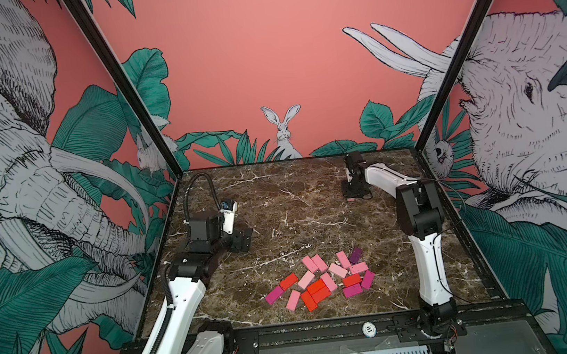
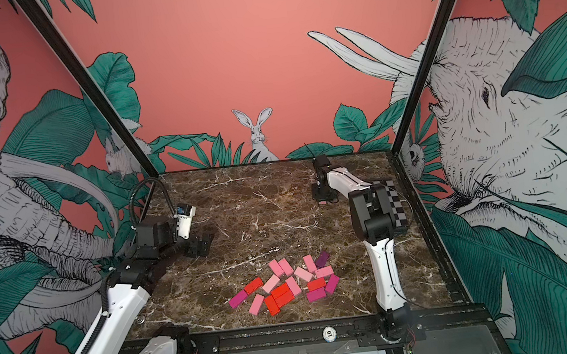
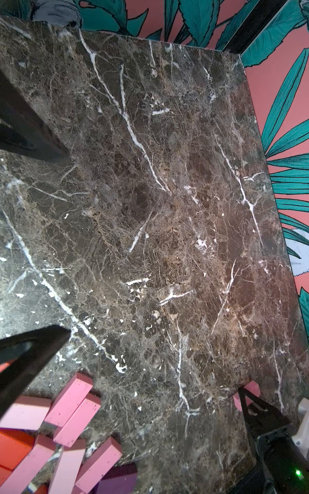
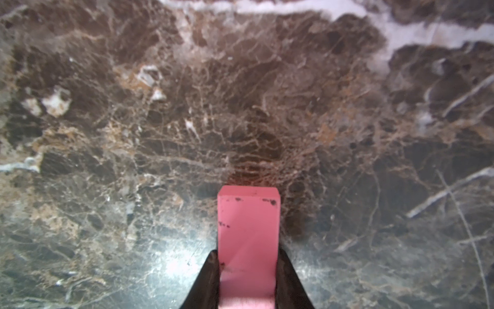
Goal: Assemble the letter t with building blocks
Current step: Move the building block to the center of the board, then pick up the building block from the center of the board.
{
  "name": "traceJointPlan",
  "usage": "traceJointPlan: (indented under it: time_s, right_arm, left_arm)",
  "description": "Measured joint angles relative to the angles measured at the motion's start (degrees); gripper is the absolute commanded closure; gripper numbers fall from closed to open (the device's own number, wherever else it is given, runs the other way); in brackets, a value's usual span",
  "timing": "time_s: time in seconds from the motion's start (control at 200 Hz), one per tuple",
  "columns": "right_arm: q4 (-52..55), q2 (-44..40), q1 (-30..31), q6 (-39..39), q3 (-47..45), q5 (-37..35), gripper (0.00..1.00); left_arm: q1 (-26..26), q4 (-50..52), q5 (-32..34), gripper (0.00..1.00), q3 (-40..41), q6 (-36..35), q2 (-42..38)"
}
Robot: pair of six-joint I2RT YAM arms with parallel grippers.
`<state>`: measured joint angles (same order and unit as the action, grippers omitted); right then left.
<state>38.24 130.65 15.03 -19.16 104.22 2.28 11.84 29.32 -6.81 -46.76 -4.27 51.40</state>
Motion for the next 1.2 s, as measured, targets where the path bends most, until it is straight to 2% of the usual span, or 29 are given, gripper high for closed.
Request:
traceJointPlan:
  time_s: [0.195, 0.33, 0.605, 0.735, 0.86, 1.2]
  right_arm:
    - [-0.2, -0.3, 0.3, -0.8, -0.5, -0.4, 0.69]
    - [-0.1, -0.3, 0.4, -1.3, -0.7, -0.6, 0.62]
    - [2.1, -0.9, 1.0, -1.5, -0.8, -0.6, 0.35]
    - [4.6, -2.4, 1.0, -0.8, -2.2, -0.7, 0.26]
    - [6.4, -8.3, 1.0, -0.5, -7.5, -0.9, 0.25]
    - [7.6, -35.5, 3.8, -3.1, -30.3, 1.1, 0.3]
  left_arm:
    - [0.0, 0.0, 0.0, 0.02, 0.0, 0.0, 0.0]
    - [0.0, 0.0, 0.0, 0.03, 0.0, 0.0, 0.0]
    - [0.0, 0.0, 0.0, 0.03, 0.0, 0.0, 0.0]
    - [0.0, 0.0, 0.0, 0.03, 0.0, 0.0, 0.0]
    - [0.0, 0.1, 0.0, 0.02, 0.0, 0.2, 0.0]
    - [0.0, 0.1, -0.4, 0.02, 0.0, 0.7, -0.8]
